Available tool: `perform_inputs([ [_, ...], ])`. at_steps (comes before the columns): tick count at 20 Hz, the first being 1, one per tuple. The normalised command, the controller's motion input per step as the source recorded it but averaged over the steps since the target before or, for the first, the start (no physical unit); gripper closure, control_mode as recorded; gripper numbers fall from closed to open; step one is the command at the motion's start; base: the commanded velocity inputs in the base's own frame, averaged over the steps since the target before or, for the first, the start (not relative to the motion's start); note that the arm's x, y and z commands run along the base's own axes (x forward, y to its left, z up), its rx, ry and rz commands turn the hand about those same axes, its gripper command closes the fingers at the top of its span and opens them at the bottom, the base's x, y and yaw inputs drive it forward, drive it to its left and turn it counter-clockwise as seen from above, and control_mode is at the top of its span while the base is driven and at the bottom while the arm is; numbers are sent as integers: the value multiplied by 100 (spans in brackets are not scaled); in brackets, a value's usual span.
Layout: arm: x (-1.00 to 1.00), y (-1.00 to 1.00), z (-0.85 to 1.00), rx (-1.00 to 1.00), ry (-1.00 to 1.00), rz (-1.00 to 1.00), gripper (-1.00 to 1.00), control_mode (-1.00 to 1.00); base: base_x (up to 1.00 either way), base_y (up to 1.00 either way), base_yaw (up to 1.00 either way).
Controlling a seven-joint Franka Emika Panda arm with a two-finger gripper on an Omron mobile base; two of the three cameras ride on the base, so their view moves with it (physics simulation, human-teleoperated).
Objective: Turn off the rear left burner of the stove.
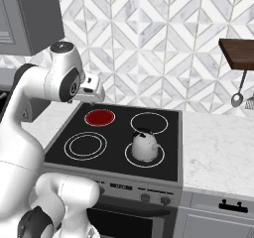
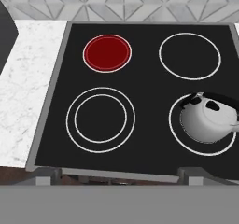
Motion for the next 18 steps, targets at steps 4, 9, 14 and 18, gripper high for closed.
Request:
perform_inputs([
  [4,-2,0,-1,0,0,0,-100,100,-4,0,0],
  [9,0,0,0,0,0,0,-100,100,-21,-6,0],
  [14,0,0,0,0,0,0,-100,100,0,-13,0],
  [18,0,0,0,0,0,0,-100,100,0,-44,0],
])
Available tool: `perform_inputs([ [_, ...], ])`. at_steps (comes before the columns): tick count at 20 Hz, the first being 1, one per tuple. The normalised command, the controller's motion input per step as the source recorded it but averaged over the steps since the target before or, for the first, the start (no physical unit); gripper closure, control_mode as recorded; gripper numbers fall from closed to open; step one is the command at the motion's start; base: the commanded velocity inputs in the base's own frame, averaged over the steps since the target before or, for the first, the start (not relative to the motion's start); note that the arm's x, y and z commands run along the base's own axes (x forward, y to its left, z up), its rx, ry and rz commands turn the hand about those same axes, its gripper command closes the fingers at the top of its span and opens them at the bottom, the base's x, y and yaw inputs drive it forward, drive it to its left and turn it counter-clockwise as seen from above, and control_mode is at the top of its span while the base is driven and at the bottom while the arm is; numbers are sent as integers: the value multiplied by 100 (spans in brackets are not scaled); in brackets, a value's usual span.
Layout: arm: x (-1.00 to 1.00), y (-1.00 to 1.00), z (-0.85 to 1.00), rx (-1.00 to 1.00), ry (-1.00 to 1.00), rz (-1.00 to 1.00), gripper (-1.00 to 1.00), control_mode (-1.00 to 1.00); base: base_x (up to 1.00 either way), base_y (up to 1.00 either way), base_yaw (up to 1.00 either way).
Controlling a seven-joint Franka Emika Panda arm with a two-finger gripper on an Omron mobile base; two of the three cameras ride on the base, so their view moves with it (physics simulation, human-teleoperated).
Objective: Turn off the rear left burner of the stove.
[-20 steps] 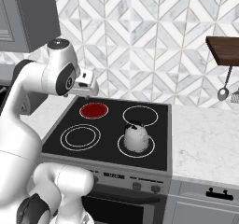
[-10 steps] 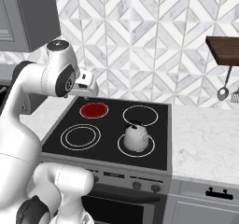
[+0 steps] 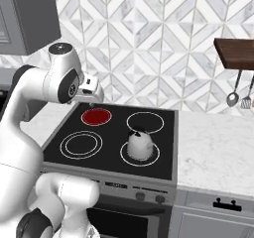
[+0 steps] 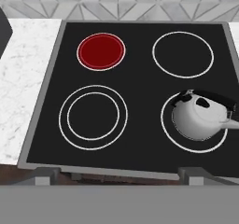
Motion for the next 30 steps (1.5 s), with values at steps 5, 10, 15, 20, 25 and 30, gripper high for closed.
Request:
perform_inputs([
  [5,0,0,0,0,0,0,-100,100,-1,-55,-1],
  [10,0,0,0,0,0,0,-100,100,0,-48,-1],
  [15,0,0,0,0,0,0,-100,100,0,-42,0],
  [20,0,0,0,0,0,0,-100,100,0,-12,0],
  [25,0,0,0,0,0,0,-100,100,0,0,0],
  [30,0,0,0,0,0,0,-100,-100,0,0,0],
])
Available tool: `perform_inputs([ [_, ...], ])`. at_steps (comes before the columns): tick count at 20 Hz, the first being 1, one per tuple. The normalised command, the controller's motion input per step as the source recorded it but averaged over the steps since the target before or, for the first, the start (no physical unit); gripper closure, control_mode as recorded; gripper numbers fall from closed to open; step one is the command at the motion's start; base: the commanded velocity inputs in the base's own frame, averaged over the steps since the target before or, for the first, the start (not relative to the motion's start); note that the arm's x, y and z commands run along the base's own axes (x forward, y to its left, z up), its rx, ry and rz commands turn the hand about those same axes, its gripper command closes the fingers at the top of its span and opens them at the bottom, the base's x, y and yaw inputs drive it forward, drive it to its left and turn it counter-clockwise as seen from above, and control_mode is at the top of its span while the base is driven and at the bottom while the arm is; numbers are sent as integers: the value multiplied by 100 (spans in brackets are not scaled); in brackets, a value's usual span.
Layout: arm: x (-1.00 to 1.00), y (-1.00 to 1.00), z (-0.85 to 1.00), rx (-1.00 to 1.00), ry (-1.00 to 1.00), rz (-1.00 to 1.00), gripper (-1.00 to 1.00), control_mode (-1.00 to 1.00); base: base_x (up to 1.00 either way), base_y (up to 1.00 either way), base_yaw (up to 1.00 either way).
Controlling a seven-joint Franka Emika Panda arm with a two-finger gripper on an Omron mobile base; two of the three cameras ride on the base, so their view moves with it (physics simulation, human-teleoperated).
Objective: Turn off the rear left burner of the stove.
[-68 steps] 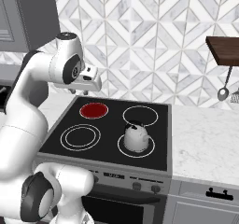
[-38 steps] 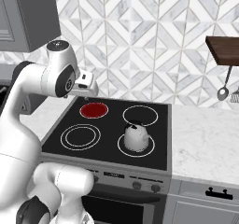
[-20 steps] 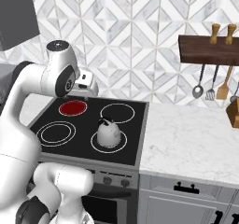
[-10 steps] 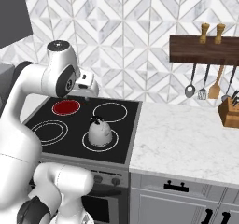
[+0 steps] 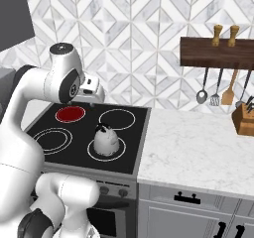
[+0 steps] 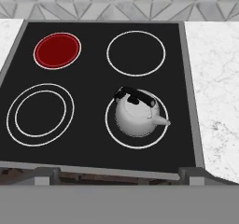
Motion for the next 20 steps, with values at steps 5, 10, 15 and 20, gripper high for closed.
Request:
perform_inputs([
  [5,0,0,0,0,0,0,-100,-100,0,0,0],
  [10,-20,42,-14,-6,0,7,-100,-100,0,0,0],
  [15,-56,100,-57,-36,0,24,-100,-100,0,0,0],
  [20,-100,90,-85,-50,-7,39,-100,-100,0,0,0],
])
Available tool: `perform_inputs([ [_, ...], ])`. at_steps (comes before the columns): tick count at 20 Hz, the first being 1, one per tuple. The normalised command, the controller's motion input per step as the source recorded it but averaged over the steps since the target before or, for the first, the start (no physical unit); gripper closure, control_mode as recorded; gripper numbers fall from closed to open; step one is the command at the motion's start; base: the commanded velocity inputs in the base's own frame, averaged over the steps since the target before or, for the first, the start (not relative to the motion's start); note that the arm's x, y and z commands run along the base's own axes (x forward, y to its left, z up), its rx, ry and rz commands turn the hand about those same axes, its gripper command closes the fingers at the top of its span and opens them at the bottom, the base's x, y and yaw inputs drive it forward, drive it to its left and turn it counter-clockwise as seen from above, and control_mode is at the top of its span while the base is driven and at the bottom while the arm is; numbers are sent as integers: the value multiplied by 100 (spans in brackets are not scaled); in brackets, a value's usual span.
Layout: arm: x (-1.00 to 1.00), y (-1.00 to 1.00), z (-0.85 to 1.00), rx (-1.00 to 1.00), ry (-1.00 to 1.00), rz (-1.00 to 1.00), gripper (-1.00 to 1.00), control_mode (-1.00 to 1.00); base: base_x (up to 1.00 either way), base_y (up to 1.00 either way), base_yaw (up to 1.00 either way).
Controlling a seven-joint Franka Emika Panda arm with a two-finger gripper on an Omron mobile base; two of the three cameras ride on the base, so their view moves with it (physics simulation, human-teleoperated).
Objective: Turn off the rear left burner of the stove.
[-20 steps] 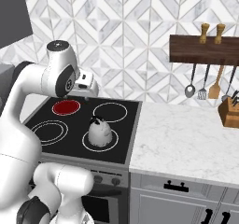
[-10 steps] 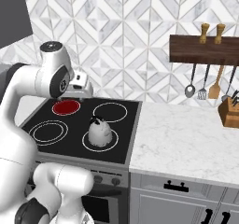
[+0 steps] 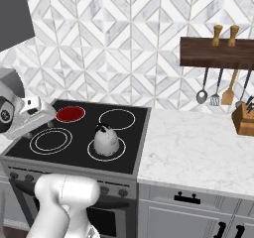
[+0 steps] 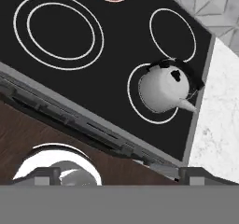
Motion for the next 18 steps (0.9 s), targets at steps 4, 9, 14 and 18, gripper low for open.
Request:
perform_inputs([
  [4,-100,84,-94,-54,-14,41,-100,-100,0,0,0],
  [9,-77,98,-100,-58,-8,43,-100,-100,0,0,0],
  [14,-27,86,-91,-49,-21,33,-100,-100,0,0,0],
  [18,21,19,-60,-22,-28,22,-100,-100,0,0,0],
])
